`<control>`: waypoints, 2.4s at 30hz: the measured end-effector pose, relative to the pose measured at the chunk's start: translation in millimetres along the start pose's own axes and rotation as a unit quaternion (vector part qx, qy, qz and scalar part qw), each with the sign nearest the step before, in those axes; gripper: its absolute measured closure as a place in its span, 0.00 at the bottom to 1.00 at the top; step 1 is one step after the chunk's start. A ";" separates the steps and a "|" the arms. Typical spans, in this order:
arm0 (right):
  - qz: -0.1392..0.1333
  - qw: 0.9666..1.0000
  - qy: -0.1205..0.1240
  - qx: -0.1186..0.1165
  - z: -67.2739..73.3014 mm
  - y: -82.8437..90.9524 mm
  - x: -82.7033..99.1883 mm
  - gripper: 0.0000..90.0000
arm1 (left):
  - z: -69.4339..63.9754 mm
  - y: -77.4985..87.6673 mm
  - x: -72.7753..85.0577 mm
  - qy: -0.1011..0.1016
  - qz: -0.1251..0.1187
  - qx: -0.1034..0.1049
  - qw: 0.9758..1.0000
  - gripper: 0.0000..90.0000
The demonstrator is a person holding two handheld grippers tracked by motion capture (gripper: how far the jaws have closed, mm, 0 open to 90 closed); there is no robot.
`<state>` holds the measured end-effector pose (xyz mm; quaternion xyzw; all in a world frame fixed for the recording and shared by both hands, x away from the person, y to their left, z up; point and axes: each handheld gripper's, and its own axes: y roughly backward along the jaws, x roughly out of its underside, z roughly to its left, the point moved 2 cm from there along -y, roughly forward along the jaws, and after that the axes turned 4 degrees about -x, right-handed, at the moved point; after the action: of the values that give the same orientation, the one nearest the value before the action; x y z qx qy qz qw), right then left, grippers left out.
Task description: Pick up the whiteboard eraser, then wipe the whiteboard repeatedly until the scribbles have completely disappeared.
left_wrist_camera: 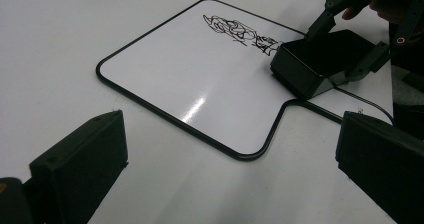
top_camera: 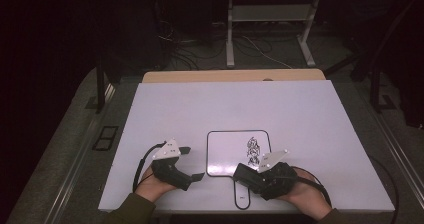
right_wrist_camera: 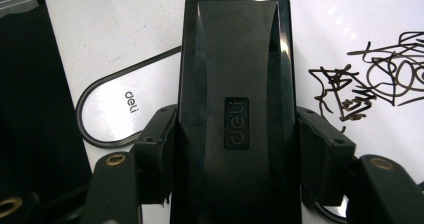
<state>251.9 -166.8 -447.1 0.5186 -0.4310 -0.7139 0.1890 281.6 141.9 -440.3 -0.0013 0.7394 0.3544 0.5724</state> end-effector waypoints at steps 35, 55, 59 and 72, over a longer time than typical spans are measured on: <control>-0.023 0.999 -0.002 -0.022 -20.0 18.6 -5.3 0.43 | 0.4 -0.9 0.9 0.000 0.000 0.001 1.000 0.00; -0.035 0.999 -0.026 -0.009 -44.3 27.8 -14.4 0.43 | 0.1 0.3 0.0 0.005 -0.008 -0.004 1.000 0.00; -0.033 0.999 -0.030 0.003 -55.0 26.6 -18.2 0.43 | 0.4 0.2 0.2 0.004 -0.006 -0.003 1.000 0.00; -0.017 0.998 -0.045 0.037 -88.0 17.1 -30.8 0.43 | 0.3 -0.2 0.1 0.005 -0.007 -0.002 1.000 0.00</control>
<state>340.4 -191.2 -423.4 0.5001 -0.4564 -0.7229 0.1379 281.8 142.0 -440.5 -0.0097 0.7414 0.3519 0.5714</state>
